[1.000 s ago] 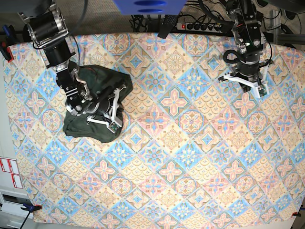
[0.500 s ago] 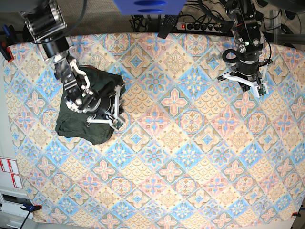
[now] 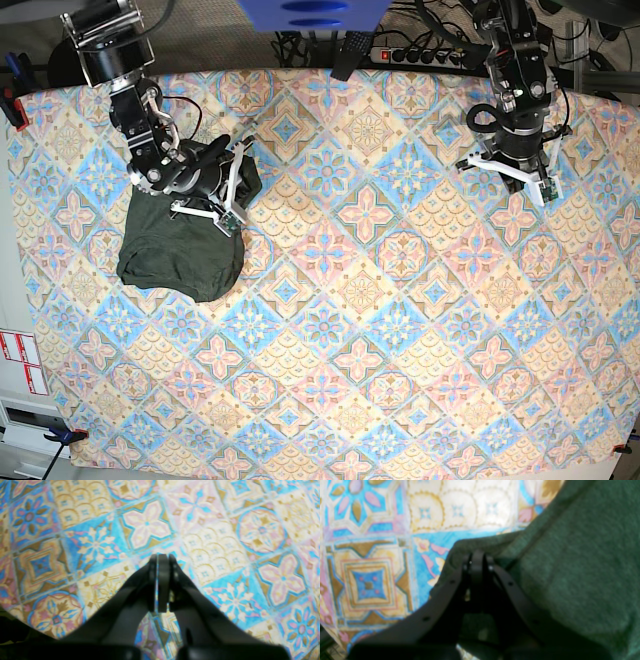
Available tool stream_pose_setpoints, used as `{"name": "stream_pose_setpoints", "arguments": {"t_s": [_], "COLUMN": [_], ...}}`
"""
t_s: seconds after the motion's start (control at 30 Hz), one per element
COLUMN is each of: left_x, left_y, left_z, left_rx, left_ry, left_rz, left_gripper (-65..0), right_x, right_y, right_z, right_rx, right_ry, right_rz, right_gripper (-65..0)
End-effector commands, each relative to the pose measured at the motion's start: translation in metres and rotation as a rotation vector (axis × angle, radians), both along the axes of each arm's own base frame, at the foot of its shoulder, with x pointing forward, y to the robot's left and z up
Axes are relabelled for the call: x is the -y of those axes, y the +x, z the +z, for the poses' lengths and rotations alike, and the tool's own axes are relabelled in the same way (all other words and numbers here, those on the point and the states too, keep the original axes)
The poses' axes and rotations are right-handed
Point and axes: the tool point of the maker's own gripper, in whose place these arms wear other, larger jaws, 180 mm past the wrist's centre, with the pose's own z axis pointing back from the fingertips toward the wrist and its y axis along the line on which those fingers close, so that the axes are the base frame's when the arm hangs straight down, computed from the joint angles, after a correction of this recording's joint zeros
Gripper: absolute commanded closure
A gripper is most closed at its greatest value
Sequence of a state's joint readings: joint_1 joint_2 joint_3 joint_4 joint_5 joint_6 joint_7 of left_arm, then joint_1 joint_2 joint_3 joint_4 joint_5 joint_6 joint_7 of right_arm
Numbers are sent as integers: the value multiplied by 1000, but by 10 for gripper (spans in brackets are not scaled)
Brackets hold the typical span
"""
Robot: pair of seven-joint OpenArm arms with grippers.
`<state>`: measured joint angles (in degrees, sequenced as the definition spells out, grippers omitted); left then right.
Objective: Fold the T-shirt properly
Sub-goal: 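Drag the bundle with the right gripper toward the table edge, then open the right gripper and lift it off the bundle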
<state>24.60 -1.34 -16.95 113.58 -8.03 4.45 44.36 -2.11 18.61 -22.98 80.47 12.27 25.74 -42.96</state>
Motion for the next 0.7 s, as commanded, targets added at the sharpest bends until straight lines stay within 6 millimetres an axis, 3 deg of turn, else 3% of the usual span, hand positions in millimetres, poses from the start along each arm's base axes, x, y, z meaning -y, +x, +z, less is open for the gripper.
{"name": "stream_pose_setpoints", "arguments": {"t_s": [0.0,0.47,0.53,0.67], "left_x": [-2,-3,-3,-3], "left_y": [5,4,4,4], "left_z": [10,10,10,10], "left_rx": [39,36,36,36], "left_ry": [16,17,17,17], "left_rz": [0,-1,-1,-1], "left_gripper": [0,0,0,0], "right_x": [10,32,42,41], "right_y": [3,-43,-46,-48], "right_z": [-1,-25,-26,-25], "right_rx": [-3,-107,-112,-110], "right_ry": [-36,-84,-101,-98], "right_rz": [2,-4,-9,-5], "right_gripper": [0,0,0,0]}}
